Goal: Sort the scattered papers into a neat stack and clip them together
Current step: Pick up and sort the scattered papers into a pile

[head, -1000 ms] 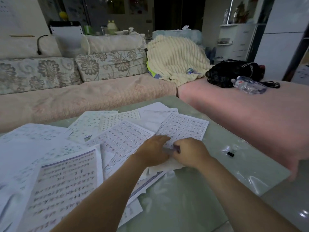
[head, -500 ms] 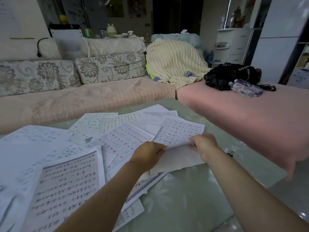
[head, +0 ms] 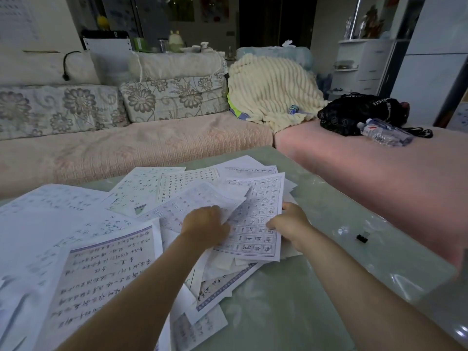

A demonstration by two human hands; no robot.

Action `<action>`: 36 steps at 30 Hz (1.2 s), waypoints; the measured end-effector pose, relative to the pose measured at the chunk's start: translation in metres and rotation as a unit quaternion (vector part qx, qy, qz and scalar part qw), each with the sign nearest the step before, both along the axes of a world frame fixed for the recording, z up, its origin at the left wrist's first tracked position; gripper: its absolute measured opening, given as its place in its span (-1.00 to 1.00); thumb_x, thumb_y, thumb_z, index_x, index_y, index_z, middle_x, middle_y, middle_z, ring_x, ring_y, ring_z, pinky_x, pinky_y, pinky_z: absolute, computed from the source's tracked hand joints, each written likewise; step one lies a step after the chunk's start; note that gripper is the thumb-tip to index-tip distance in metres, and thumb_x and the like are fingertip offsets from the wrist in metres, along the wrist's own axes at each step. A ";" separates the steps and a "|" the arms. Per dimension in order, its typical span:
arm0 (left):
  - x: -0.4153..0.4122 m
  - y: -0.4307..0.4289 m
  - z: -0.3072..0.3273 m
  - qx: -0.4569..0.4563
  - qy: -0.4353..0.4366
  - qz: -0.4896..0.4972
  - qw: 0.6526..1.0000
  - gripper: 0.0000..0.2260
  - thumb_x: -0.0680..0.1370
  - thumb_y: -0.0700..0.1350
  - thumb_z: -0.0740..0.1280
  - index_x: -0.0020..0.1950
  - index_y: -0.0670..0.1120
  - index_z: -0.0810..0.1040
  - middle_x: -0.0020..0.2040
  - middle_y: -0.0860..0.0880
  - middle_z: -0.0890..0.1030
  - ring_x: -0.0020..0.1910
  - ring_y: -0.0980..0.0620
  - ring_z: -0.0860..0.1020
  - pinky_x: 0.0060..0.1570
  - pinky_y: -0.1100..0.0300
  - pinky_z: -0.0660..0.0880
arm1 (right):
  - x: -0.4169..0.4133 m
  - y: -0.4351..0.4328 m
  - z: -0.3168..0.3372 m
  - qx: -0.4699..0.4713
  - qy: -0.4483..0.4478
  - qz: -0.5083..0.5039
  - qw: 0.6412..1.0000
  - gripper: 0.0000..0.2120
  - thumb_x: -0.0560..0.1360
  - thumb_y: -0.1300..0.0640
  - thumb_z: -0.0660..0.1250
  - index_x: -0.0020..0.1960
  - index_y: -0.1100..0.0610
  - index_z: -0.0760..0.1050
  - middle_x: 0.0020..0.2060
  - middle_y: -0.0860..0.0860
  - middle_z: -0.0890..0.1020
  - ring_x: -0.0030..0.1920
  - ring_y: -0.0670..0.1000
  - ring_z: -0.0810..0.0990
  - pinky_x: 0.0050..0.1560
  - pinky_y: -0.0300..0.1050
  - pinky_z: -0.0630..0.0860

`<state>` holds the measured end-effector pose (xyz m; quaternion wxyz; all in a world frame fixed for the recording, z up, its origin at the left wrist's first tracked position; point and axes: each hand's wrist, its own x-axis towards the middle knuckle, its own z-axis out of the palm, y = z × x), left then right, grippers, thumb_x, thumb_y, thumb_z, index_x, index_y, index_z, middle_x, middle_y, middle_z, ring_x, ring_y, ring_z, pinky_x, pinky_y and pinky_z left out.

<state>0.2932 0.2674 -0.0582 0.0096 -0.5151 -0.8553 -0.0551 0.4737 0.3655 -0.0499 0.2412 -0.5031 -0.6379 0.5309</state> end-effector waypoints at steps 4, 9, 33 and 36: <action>0.006 0.010 0.009 0.048 -0.020 0.025 0.998 -0.76 0.58 -0.10 0.12 -0.17 -0.14 0.52 -0.24 -0.08 0.57 -0.27 -0.05 0.53 -0.35 0.18 0.40 | -0.013 -0.002 0.002 0.008 0.004 0.015 1.000 -0.68 0.43 0.45 0.32 0.05 0.10 0.52 -0.07 0.03 0.62 -0.01 0.08 0.58 -0.09 -0.13 0.52; 0.017 0.021 0.018 0.082 -0.111 0.002 0.990 -0.77 0.60 -0.12 0.11 -0.16 -0.15 0.50 -0.27 -0.06 0.53 -0.31 -0.02 0.50 -0.39 0.19 0.37 | -0.021 0.000 0.006 -0.023 0.012 -0.006 1.000 -0.86 0.44 0.26 0.19 -0.12 0.14 0.52 -0.13 0.12 0.62 -0.13 0.15 0.57 -0.07 -0.01 0.51; -0.013 -0.006 0.043 0.162 -0.479 0.074 0.860 -0.79 0.51 -0.09 0.44 0.11 -0.12 0.59 -0.09 -0.07 0.68 -0.24 0.04 0.65 -0.35 0.25 0.58 | 0.039 0.018 -0.001 0.002 0.102 -0.047 0.994 -0.86 0.52 0.15 0.43 0.08 0.10 0.64 0.02 0.02 0.71 -0.06 0.01 0.67 -0.02 -0.09 0.58; -0.003 -0.011 0.032 0.184 -0.486 0.085 0.850 -0.88 0.57 -0.14 0.36 0.07 -0.14 0.58 -0.14 -0.05 0.64 -0.27 0.07 0.61 -0.50 0.33 0.47 | 0.031 0.016 0.003 0.021 0.066 -0.070 0.995 -0.66 0.50 -0.13 0.39 0.10 0.12 0.60 0.07 0.04 0.68 0.01 0.08 0.66 0.14 0.00 0.57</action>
